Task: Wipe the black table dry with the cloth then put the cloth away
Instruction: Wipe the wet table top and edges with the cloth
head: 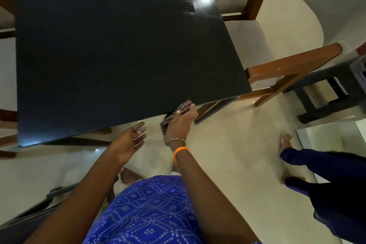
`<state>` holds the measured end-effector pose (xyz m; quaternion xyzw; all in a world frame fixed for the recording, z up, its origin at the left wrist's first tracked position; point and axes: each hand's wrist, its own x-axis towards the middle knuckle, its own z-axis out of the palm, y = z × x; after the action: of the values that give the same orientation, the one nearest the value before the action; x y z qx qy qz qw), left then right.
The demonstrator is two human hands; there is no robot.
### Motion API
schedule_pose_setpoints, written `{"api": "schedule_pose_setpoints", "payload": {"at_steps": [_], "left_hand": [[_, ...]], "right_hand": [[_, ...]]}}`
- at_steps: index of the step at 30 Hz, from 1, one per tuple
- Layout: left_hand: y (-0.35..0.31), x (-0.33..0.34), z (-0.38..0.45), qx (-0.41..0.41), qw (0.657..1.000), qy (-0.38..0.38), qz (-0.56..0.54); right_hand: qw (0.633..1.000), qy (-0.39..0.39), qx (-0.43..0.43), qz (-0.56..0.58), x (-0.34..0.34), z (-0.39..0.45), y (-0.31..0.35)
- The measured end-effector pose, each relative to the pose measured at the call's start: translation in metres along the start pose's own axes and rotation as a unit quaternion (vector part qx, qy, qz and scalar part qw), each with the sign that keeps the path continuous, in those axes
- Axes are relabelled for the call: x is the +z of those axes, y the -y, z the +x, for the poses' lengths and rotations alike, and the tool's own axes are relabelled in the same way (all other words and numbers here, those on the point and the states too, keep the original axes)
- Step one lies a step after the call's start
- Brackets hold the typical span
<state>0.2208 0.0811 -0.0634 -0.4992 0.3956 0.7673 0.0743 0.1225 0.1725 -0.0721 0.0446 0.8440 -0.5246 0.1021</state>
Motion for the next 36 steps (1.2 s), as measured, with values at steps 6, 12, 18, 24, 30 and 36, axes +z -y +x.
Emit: {"api": "schedule_pose_setpoints", "payload": {"at_steps": [6, 12, 18, 24, 30, 36], "left_hand": [[0.005, -0.013, -0.012, 0.019, 0.999, 0.023, 0.015], [0.012, -0.033, -0.016, 0.028, 1.0, 0.008, -0.002], [0.016, -0.093, -0.033, 0.048, 0.994, -0.069, -0.071], [0.025, -0.157, -0.045, 0.052, 0.975, -0.153, -0.156], [0.038, -0.208, -0.063, 0.059, 0.954, -0.217, -0.197], [0.057, -0.255, -0.078, 0.071, 0.932, -0.239, -0.262]], "right_hand": [[0.977, -0.19, 0.083, 0.057, -0.055, 0.09, 0.0], [0.985, -0.149, 0.087, 0.004, -0.022, 0.051, 0.013], [0.997, 0.02, 0.069, -0.009, 0.067, -0.06, 0.026], [0.983, 0.169, 0.055, -0.04, 0.133, -0.148, 0.041], [0.966, 0.25, 0.023, -0.066, 0.179, -0.212, 0.063], [0.943, 0.322, -0.012, -0.089, 0.212, -0.255, 0.071]]}}
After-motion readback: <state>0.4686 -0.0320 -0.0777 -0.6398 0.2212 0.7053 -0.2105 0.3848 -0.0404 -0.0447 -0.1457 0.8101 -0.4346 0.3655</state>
